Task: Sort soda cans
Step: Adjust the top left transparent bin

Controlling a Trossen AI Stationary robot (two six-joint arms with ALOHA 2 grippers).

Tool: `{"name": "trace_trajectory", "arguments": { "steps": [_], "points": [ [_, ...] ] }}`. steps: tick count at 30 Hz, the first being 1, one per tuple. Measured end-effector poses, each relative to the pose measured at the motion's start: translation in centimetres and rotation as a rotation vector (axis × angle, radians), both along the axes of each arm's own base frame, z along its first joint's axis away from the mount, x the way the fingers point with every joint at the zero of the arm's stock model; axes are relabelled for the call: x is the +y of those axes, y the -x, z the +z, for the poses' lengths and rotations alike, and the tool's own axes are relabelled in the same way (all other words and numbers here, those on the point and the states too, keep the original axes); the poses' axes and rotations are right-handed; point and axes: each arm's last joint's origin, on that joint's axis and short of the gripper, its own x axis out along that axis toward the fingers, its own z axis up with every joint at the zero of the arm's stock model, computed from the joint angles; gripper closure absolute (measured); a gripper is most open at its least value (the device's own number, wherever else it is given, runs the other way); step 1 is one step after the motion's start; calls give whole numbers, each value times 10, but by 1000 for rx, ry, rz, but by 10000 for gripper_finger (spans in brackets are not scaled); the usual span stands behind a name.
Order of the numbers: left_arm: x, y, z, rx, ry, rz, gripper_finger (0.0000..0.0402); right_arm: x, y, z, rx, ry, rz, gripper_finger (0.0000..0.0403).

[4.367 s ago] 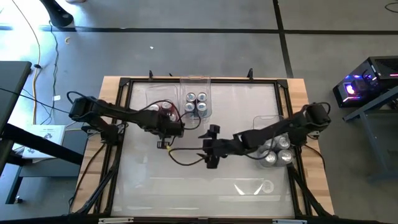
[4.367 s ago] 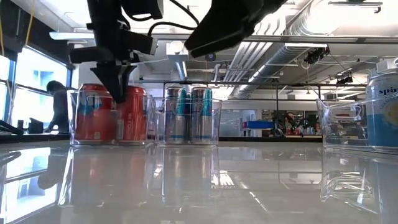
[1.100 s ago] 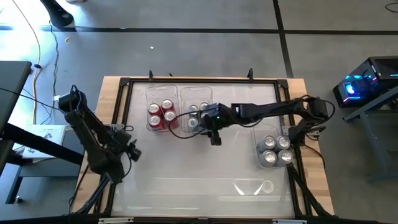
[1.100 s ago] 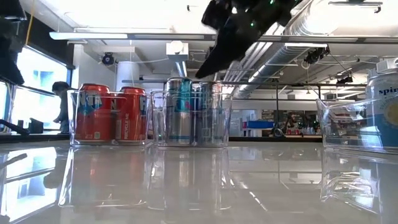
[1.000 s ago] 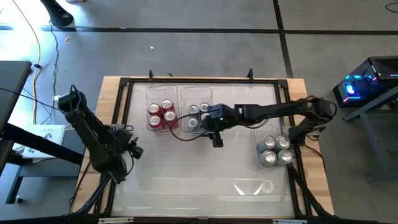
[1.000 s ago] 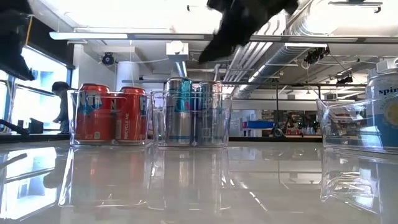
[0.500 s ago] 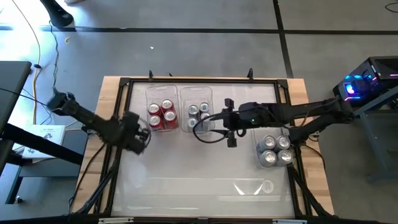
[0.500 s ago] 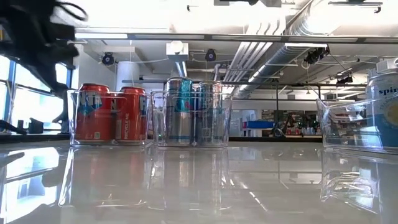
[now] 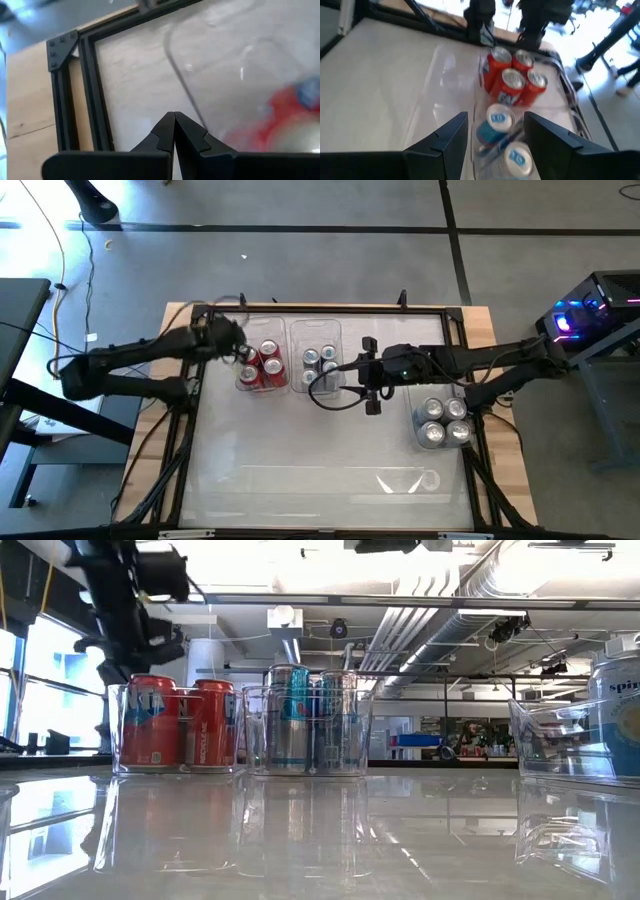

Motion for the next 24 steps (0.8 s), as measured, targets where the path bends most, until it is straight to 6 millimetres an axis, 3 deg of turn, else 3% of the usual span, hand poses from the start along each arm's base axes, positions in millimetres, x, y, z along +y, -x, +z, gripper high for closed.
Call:
{"name": "trace_trajectory", "arguments": {
  "steps": [5, 12, 18, 24],
  "points": [
    [41, 8, -11, 11, 80, 75, 401, -4, 3, -5, 61, -28, -34, 215],
    [74, 1, -30, 12, 118, 56, 402, -4, 4, -7, 81, -38, -41, 215],
    [81, -13, -36, -38, 81, 6, 401, -12, 5, -13, 113, -82, -104, 215],
    [76, -19, -32, -56, 51, -36, 401, -54, 9, -38, 144, -215, -338, 215]
  ]
}}
